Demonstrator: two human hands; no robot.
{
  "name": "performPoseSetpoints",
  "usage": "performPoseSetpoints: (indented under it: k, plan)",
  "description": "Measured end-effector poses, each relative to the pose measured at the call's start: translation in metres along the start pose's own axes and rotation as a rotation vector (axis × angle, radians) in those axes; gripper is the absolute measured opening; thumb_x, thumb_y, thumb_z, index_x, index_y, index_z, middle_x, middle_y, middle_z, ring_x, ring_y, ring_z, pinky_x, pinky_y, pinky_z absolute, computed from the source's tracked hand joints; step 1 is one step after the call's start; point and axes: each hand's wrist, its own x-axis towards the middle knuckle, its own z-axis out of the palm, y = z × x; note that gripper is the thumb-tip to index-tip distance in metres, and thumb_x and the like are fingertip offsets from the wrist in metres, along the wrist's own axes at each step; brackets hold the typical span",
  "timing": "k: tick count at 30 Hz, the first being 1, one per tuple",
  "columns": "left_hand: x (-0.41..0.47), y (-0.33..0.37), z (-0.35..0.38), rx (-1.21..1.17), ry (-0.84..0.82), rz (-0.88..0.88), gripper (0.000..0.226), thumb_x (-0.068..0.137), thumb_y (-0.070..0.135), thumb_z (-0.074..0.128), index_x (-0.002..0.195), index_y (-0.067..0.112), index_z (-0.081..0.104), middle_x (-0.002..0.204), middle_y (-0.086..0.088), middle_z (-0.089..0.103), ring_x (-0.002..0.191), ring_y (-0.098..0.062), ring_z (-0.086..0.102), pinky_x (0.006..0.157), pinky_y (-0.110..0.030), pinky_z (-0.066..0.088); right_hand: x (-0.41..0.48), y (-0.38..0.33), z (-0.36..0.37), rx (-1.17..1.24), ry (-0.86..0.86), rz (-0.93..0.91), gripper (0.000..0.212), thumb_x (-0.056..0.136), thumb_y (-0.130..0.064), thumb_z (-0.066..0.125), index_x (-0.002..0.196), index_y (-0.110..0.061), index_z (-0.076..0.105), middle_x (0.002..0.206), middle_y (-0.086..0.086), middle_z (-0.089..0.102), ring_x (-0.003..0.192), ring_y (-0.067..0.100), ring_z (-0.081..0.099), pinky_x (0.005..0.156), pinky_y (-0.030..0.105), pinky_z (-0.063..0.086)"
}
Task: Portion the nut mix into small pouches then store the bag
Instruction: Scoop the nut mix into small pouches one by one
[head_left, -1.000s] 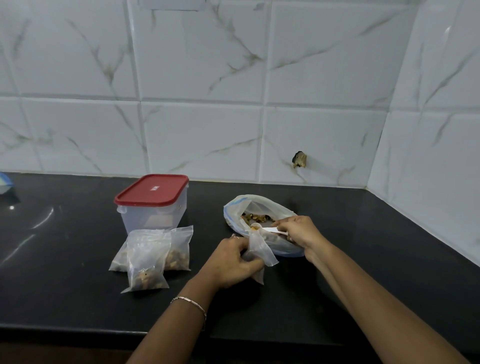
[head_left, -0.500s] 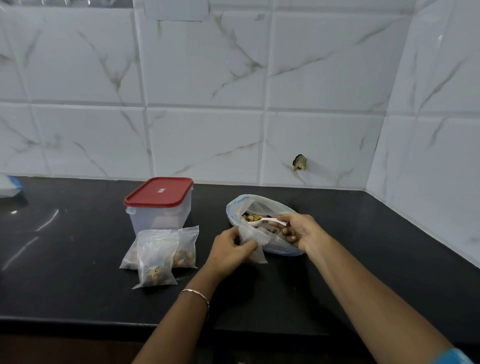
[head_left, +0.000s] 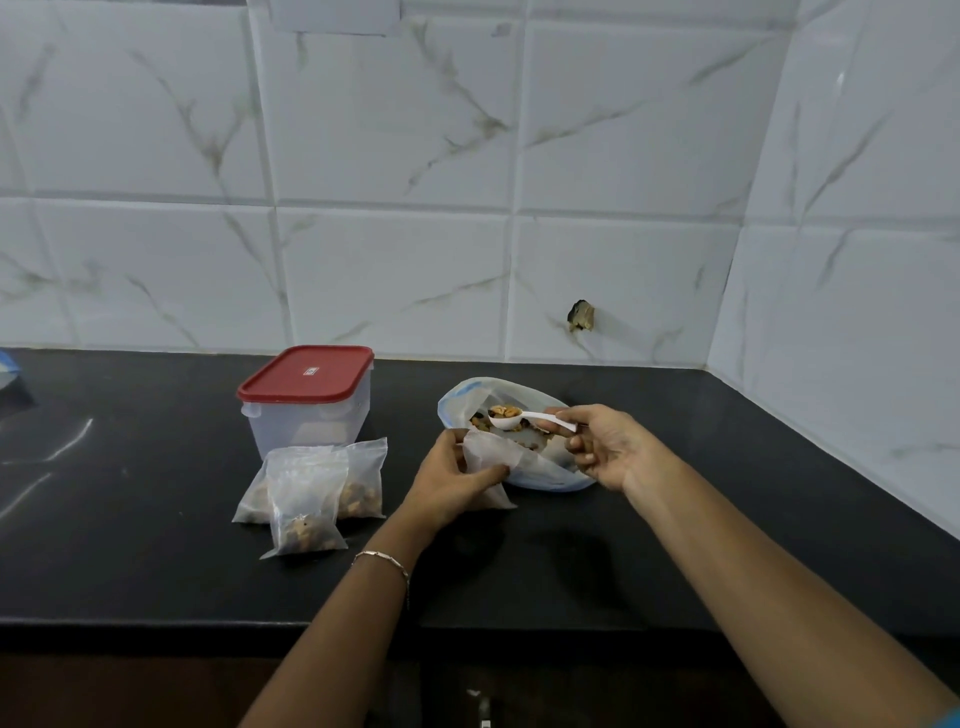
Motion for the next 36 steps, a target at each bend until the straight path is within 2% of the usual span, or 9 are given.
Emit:
performPoseSetpoints:
  k: [4, 11, 17, 20, 22, 27, 29, 34, 36]
  plan:
    - [0.001, -0.002, -0.001, -0.014, -0.015, 0.024, 0.059, 0.075, 0.032, 0.080, 0.125, 0.019, 0.050, 0.118, 0.007, 0.059, 0.107, -0.009, 0.058, 0.081, -0.021, 0.051, -0.013, 0.004, -0.002, -0.020, -0.047, -0.007, 0.019, 0.091, -0.009, 0.056, 0.103, -0.007, 0.071, 0.090, 0.008, 0.074, 0.041, 0.003, 0.041, 0.033, 0.015, 0.025]
    - [-0.002, -0.003, 0.000, -0.081, -0.024, 0.100, 0.035, 0.081, 0.027, 0.075, 0.112, 0.018, 0.063, 0.107, 0.002, 0.072, 0.103, -0.011, 0.067, 0.086, -0.027, 0.055, -0.027, 0.007, 0.007, -0.215, 0.010, -0.104, 0.017, 0.088, -0.006, 0.058, 0.094, -0.008, 0.074, 0.089, 0.012, 0.074, 0.045, 0.005, 0.038, 0.036, 0.016, 0.023]
    - [0.002, -0.008, 0.000, 0.005, 0.004, 0.101, 0.050, 0.075, 0.033, 0.080, 0.118, 0.017, 0.061, 0.113, 0.002, 0.069, 0.107, -0.012, 0.064, 0.095, -0.035, 0.052, -0.044, 0.006, 0.018, -0.497, 0.001, -0.432, 0.015, 0.091, -0.003, 0.060, 0.094, -0.007, 0.073, 0.073, -0.002, 0.070, 0.040, 0.000, 0.049, 0.045, 0.017, 0.041]
    - [0.003, -0.009, 0.003, 0.105, 0.034, 0.106, 0.068, 0.068, 0.030, 0.085, 0.126, 0.016, 0.054, 0.118, 0.003, 0.062, 0.110, -0.012, 0.059, 0.097, -0.032, 0.050, -0.048, 0.007, 0.024, -0.791, 0.067, -0.613, 0.013, 0.090, -0.016, 0.064, 0.093, -0.022, 0.075, 0.074, -0.004, 0.070, 0.051, 0.006, 0.056, 0.059, 0.031, 0.052]
    - [0.003, -0.009, 0.005, 0.137, 0.054, 0.125, 0.075, 0.064, 0.032, 0.088, 0.128, 0.015, 0.052, 0.119, 0.002, 0.062, 0.109, -0.013, 0.059, 0.097, -0.034, 0.050, -0.055, 0.009, 0.029, -0.989, 0.108, -0.707, 0.015, 0.089, -0.024, 0.063, 0.095, -0.030, 0.075, 0.082, -0.007, 0.072, 0.066, 0.009, 0.062, 0.067, 0.032, 0.054]
    - [0.000, -0.007, 0.006, 0.141, 0.151, 0.185, 0.056, 0.068, 0.022, 0.087, 0.114, 0.022, 0.055, 0.104, 0.006, 0.065, 0.099, -0.013, 0.064, 0.091, -0.036, 0.053, -0.077, 0.013, 0.039, -1.289, 0.167, -0.955, 0.023, 0.093, -0.032, 0.054, 0.110, -0.037, 0.069, 0.098, -0.010, 0.071, 0.094, 0.011, 0.061, 0.073, 0.026, 0.041]
    - [-0.001, -0.005, 0.006, 0.145, 0.176, 0.185, 0.053, 0.070, 0.020, 0.085, 0.112, 0.025, 0.053, 0.102, 0.008, 0.063, 0.098, -0.012, 0.063, 0.091, -0.035, 0.053, -0.077, 0.013, 0.039, -1.321, 0.158, -1.008, 0.023, 0.095, -0.033, 0.052, 0.112, -0.038, 0.067, 0.099, -0.010, 0.070, 0.095, 0.012, 0.060, 0.070, 0.024, 0.035]
    - [0.003, -0.007, 0.006, 0.239, 0.195, 0.181, 0.073, 0.067, 0.028, 0.087, 0.129, 0.016, 0.050, 0.118, 0.000, 0.061, 0.108, -0.016, 0.059, 0.094, -0.036, 0.051, -0.070, 0.009, 0.033, -1.280, 0.144, -1.050, 0.020, 0.094, -0.036, 0.055, 0.109, -0.037, 0.067, 0.090, -0.010, 0.069, 0.087, 0.011, 0.060, 0.068, 0.024, 0.034]
    - [0.002, -0.005, 0.005, 0.220, 0.221, 0.190, 0.067, 0.069, 0.025, 0.085, 0.126, 0.014, 0.053, 0.113, 0.000, 0.063, 0.103, -0.015, 0.060, 0.088, -0.030, 0.051, -0.069, 0.008, 0.030, -1.314, 0.132, -1.104, 0.019, 0.094, -0.034, 0.055, 0.108, -0.036, 0.068, 0.088, -0.009, 0.069, 0.083, 0.013, 0.061, 0.066, 0.024, 0.033]
